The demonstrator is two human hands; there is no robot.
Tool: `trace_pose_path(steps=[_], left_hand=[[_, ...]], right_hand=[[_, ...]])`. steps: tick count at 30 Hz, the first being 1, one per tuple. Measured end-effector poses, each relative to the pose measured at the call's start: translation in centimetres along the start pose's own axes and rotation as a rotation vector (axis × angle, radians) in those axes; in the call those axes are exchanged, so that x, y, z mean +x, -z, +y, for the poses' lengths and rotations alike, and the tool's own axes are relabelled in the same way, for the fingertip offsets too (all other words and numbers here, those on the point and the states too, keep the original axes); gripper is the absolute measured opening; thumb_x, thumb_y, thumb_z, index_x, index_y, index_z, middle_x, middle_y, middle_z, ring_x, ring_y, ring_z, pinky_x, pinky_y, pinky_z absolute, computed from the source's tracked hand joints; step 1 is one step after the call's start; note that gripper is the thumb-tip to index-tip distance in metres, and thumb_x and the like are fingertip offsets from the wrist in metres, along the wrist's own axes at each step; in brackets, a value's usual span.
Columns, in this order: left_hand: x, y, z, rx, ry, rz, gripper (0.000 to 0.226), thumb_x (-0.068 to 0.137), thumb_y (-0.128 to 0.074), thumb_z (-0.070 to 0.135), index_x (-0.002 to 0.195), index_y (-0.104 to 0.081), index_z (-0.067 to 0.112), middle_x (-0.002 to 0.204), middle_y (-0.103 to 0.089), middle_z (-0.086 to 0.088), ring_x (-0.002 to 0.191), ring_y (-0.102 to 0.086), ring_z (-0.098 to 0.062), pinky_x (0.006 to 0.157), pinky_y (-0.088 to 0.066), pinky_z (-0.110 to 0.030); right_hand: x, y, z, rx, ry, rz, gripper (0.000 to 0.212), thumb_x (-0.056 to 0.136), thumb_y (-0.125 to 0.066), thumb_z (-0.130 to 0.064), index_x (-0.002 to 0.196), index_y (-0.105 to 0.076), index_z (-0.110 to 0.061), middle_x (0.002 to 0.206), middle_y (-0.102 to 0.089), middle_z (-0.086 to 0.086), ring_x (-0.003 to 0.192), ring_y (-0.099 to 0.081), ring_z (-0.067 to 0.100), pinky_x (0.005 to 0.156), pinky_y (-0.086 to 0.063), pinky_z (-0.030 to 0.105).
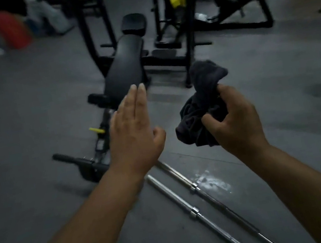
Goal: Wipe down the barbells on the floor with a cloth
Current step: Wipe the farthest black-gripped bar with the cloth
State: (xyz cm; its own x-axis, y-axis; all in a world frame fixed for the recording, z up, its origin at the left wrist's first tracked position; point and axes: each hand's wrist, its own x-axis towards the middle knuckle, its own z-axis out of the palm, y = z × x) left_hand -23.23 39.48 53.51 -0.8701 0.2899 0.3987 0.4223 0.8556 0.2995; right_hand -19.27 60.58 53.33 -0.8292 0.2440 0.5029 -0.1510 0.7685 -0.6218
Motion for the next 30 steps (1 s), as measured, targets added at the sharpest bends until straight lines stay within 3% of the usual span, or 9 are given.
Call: trace_pose_path(steps=[8, 12, 16, 25, 30], left_hand=[[-10.7, 7.8, -21.4, 0.186, 0.384, 0.019, 0.089, 0.082, -0.051, 0.036, 0.158, -0.009, 0.017, 0.164, -0.015, -0.007, 0.147, -0.025, -0.029, 0.114, -0.027, -0.048], [-16.7, 10.4, -28.5, 0.233, 0.532, 0.007, 0.087, 0.088, -0.049, 0.035, 0.158, -0.001, 0.02, 0.165, -0.009, -0.005, 0.149, -0.018, -0.025, 0.119, -0.019, -0.044], [-22.5, 10.8, -32.4, 0.244, 0.69, -0.007, 0.087, 0.09, -0.053, 0.03, 0.158, 0.0, 0.019, 0.165, -0.008, -0.005, 0.15, -0.016, -0.025, 0.119, -0.016, -0.042], [-33.4, 3.0, -34.8, 0.211, 1.014, -0.084, 0.087, 0.082, -0.047, 0.031, 0.158, -0.006, 0.018, 0.164, -0.017, -0.008, 0.148, -0.023, -0.026, 0.119, -0.024, -0.045], [-38.0, -3.4, -36.5, 0.175, 1.119, -0.106, 0.087, 0.082, -0.047, 0.032, 0.158, -0.006, 0.02, 0.163, -0.017, -0.007, 0.147, -0.023, -0.026, 0.116, -0.022, -0.042]], right_hand=[[-2.2, -19.1, -16.3, 0.177, 0.167, -0.284, 0.05, 0.072, -0.059, -0.035, 0.119, -0.057, -0.019, 0.105, -0.062, 0.003, 0.095, -0.058, 0.026, 0.077, -0.052, 0.045], [-4.6, -26.3, -22.6, 0.23, 0.217, -0.416, 0.05, 0.077, -0.066, -0.028, 0.125, -0.057, -0.016, 0.112, -0.061, 0.004, 0.099, -0.057, 0.021, 0.08, -0.047, 0.032], [-8.4, -32.2, -26.0, 0.271, 0.281, -0.57, 0.048, 0.076, -0.061, -0.035, 0.121, -0.056, -0.019, 0.108, -0.06, 0.001, 0.097, -0.058, 0.022, 0.08, -0.052, 0.044], [-19.3, -44.0, -22.4, 0.283, 0.389, -0.926, 0.052, 0.079, -0.059, -0.033, 0.128, -0.053, -0.017, 0.112, -0.056, 0.003, 0.102, -0.053, 0.023, 0.079, -0.05, 0.039], [-26.7, -51.0, -17.2, 0.246, 0.439, -1.019, 0.048, 0.081, -0.064, -0.025, 0.127, -0.057, -0.014, 0.118, -0.05, 0.008, 0.106, -0.049, 0.027, 0.082, -0.045, 0.034]])
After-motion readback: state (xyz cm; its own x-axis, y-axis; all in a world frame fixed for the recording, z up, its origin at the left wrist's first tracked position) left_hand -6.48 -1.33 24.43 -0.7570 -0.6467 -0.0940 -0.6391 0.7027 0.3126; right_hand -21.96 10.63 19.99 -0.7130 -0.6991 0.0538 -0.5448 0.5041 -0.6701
